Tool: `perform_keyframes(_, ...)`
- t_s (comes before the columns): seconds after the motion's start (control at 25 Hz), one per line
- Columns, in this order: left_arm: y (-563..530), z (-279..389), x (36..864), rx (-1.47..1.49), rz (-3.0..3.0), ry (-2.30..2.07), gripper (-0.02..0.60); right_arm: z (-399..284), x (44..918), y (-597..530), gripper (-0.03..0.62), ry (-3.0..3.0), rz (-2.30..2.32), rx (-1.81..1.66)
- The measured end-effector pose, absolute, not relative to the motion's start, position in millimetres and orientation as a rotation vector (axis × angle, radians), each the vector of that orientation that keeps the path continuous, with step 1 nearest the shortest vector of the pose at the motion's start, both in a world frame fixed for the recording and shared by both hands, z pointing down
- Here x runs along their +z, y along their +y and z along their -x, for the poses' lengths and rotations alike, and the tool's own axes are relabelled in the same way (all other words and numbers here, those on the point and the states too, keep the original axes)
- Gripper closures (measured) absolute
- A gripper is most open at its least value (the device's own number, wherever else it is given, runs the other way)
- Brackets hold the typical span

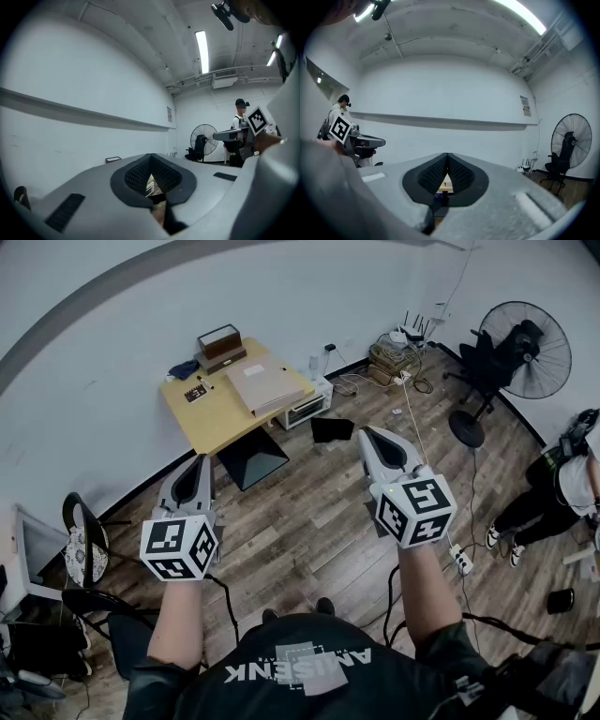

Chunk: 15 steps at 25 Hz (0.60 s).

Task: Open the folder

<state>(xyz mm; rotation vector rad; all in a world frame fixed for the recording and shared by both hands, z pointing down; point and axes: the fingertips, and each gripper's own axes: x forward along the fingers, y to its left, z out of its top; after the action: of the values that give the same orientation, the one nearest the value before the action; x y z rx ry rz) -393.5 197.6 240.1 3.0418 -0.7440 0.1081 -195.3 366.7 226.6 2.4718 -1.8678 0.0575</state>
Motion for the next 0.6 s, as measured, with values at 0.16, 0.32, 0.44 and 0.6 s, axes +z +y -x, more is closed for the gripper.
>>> perform_keyframes(0.16,195.6,391.7,237.8,0.088,-3.018,-0.76,0.581,189.4,226.2,366.0,0.589,-1.865,-2.474,0.059)
perform_keyframes(0.32,198.7,390.8,235.7,0.06,-2.991,-0.737,0.581,189.4,227.8,365.9,0.589,-1.877,-2.452,0.067)
perform_keyframes(0.44,199.7,387.1,237.4,0.073,-2.977,-0.712,0.581,189.2,228.1,364.2,0.589,-1.892,-2.431,0.071)
perform_keyframes(0.6,201.5,381.1,239.0,0.088,-2.982,-0.703,0.581,186.3,226.0,362.2,0.588,-1.907,-2.44,0.062)
